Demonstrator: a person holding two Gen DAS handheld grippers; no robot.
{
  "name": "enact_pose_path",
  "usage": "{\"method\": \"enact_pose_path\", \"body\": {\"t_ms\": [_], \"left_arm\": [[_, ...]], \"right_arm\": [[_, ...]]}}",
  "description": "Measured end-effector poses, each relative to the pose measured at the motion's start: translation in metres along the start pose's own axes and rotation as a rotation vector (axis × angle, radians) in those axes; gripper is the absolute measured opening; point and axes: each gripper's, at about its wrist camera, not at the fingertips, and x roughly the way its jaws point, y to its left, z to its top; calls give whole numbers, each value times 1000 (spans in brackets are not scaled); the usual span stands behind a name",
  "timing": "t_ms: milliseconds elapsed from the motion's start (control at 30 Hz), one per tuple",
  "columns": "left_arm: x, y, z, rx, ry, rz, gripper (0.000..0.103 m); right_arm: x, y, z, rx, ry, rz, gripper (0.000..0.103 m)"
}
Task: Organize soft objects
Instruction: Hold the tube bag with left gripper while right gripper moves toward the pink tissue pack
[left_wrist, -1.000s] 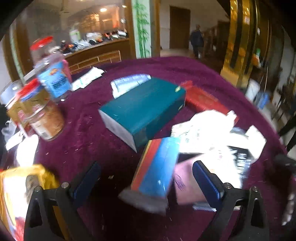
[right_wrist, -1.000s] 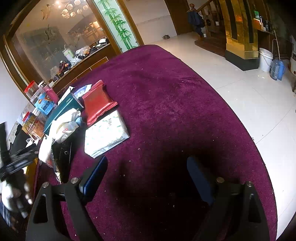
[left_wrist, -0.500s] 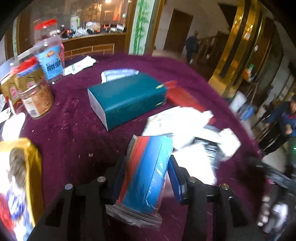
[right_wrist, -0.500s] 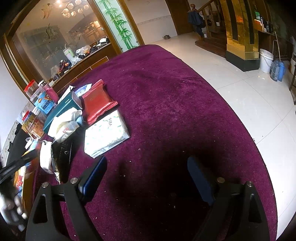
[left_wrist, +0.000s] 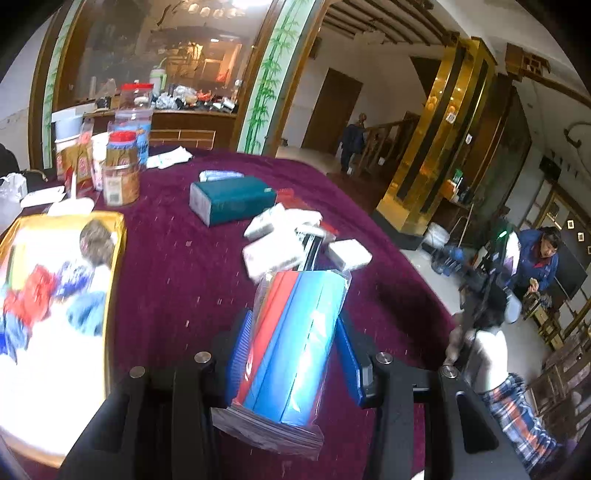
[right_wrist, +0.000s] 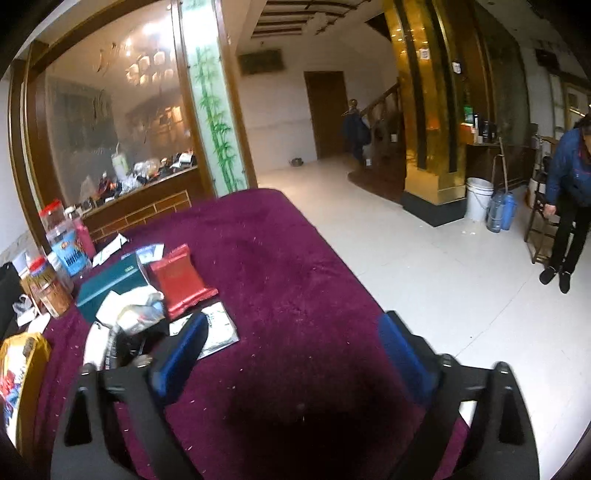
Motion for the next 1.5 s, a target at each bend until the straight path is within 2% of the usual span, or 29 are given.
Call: {"method": "enact_pose_path", "body": {"t_ms": [200,533,767,967,1100,1267,1367,1400,1467,1500], "left_arm": [[-11,0,-13,-38,-19,-47,47],[-15,-14,-27,-42,-1,-108,47],[-17,-20,-30,-50,3,-123,47],[-14,-21,-30,-44,8,-133,47],[-11,-17,-33,-57,9,-140,47],[-4,-12,-37,-78,22,-150,47],[-2,-10,-38,-81,28,-154,47],[-2,-9,-39,-85,29,-156,47],[-3,-6,-39,-89,28,-157,47],[-5,-5,-40,-91,26,-156,47]], "right_arm": [[-11,-21,4,-18,36,-100,98],[-32,-80,-1,21,27,-235,98],[-39,-94,-2,32,32,-248,98],[-37,-118,9,69,87,-210,98],[-48,-112,18,44,69,-194,98],[-54,-87,19,24,47,-111,101],[-25,-79,17,87,222,108,103],[-10,-83,16,155,297,189,103],[15,-103,17,306,382,266,103],[22,-109,19,341,398,277,103]]}}
